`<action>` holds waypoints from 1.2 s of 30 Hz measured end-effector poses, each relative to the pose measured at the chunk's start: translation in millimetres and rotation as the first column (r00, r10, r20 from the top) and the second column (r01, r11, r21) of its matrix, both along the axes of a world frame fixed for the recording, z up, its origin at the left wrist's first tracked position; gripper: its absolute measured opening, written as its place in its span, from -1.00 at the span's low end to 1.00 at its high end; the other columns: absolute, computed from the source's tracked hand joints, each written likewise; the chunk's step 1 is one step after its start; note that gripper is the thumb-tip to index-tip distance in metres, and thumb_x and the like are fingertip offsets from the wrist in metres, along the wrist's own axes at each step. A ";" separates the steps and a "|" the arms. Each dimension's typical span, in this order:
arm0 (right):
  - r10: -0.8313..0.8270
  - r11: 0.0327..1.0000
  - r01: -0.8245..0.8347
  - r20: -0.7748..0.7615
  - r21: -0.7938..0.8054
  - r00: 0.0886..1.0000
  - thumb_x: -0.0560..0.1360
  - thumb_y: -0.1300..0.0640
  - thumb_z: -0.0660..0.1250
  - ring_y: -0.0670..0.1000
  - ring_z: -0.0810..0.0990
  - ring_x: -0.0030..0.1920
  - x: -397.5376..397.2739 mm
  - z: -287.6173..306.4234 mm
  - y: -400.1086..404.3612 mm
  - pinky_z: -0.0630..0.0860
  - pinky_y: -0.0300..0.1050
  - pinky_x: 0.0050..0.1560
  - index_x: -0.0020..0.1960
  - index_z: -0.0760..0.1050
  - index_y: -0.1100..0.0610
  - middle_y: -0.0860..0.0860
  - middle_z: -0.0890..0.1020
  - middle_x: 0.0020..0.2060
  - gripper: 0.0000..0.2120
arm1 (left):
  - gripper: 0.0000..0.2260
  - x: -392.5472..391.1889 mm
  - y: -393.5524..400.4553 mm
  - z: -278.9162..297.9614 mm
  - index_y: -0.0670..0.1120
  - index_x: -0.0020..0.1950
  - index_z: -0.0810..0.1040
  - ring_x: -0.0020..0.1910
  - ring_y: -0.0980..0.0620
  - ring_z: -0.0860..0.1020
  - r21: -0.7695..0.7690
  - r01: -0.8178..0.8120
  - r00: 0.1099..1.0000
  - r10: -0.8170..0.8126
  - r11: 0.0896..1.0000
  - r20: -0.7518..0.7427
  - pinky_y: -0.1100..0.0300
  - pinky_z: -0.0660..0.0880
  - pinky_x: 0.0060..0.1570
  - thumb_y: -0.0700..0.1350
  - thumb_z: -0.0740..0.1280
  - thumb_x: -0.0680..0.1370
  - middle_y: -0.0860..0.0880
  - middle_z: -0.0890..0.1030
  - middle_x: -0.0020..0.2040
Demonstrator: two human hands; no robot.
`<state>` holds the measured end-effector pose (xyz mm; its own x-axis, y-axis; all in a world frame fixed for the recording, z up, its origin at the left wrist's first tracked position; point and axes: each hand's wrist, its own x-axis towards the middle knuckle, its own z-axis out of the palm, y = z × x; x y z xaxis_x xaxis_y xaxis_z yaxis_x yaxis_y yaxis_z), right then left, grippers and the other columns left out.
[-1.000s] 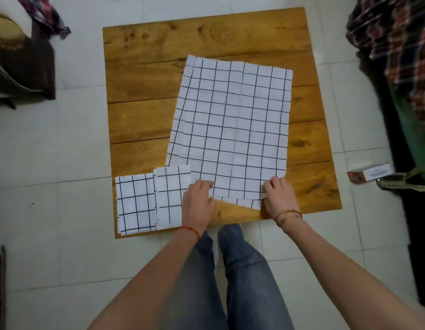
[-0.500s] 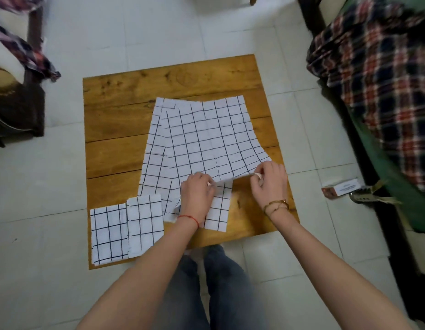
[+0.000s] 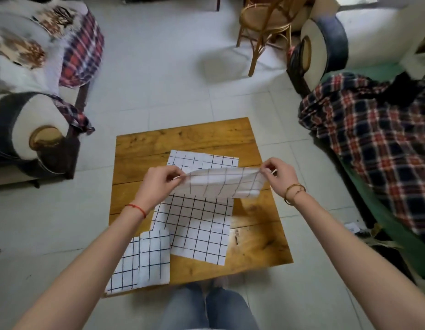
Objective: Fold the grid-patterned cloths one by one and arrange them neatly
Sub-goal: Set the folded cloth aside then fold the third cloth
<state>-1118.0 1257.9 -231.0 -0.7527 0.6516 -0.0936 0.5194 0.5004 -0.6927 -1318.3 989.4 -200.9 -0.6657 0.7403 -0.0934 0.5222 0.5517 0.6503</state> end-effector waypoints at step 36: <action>-0.287 0.936 0.265 -0.065 -0.231 0.956 0.40 0.13 0.44 -0.11 0.46 -0.26 -224.2 -37.6 28.9 0.42 -0.25 -0.18 -0.10 0.59 0.16 0.01 0.57 -0.24 -0.88 | -0.90 -217.2 -11.8 -52.7 -0.02 -0.06 0.68 0.05 0.13 0.57 0.097 -0.322 0.925 0.291 0.942 0.244 0.31 0.45 0.10 -0.17 0.39 0.51 0.07 0.67 -0.05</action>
<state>-1342.1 1286.8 -268.6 -0.5587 0.8067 -0.1925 0.5410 0.1786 -0.8218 -1535.5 977.6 -253.6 -0.8355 0.5191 -0.1802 0.1747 0.5619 0.8085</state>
